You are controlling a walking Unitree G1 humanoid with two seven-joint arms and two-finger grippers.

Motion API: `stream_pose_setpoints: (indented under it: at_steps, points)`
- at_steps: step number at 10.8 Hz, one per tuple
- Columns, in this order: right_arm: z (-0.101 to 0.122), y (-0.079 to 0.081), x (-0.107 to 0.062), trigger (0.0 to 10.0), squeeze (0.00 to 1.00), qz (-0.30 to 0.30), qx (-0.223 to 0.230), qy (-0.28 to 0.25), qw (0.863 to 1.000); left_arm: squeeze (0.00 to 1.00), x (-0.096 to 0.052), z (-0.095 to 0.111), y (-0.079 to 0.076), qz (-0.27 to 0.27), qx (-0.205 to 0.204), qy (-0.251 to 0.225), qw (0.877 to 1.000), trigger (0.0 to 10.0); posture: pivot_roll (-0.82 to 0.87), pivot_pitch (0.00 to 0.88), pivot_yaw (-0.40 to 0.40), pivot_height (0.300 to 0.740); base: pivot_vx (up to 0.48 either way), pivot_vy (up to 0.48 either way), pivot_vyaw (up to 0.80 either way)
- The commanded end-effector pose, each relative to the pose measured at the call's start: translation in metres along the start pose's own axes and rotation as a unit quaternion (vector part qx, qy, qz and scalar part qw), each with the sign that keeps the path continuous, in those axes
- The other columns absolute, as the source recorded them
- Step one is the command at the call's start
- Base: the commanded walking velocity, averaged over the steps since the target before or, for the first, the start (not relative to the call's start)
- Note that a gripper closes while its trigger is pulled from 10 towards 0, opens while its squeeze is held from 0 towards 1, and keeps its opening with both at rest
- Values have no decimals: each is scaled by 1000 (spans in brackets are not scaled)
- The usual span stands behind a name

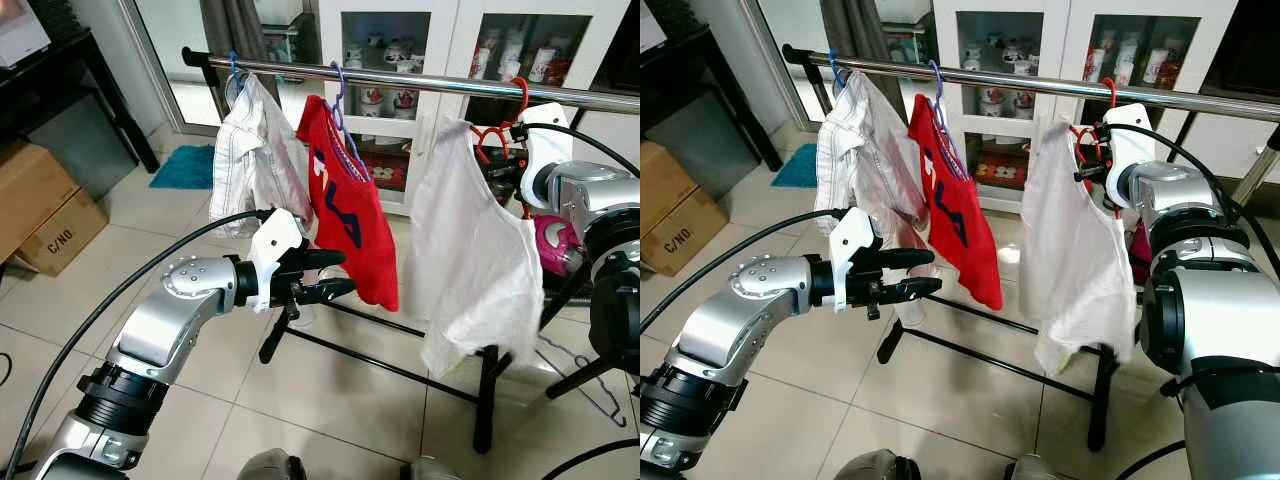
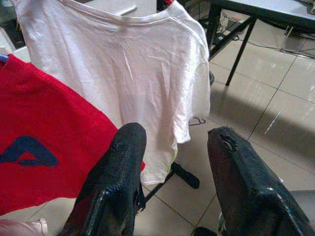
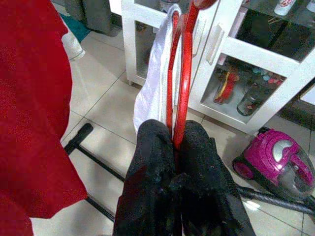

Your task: Hang hanger

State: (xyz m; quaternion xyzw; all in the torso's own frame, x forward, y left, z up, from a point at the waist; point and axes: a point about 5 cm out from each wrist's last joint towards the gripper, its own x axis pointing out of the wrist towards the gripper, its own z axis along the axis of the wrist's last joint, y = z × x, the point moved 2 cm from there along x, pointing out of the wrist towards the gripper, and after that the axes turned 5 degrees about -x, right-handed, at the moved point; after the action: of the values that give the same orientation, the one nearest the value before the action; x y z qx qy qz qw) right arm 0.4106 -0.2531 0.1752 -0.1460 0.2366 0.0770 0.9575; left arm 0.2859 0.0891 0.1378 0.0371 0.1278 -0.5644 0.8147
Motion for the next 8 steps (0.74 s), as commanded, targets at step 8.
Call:
stream_pose_setpoints:
  at_steps: [8]
  points:
    - [23,-25,-19,0,0,12,67,-112,991,0,13,10,29,170,-16,-71,983,10000,-122,0,131,740,0,0,0]
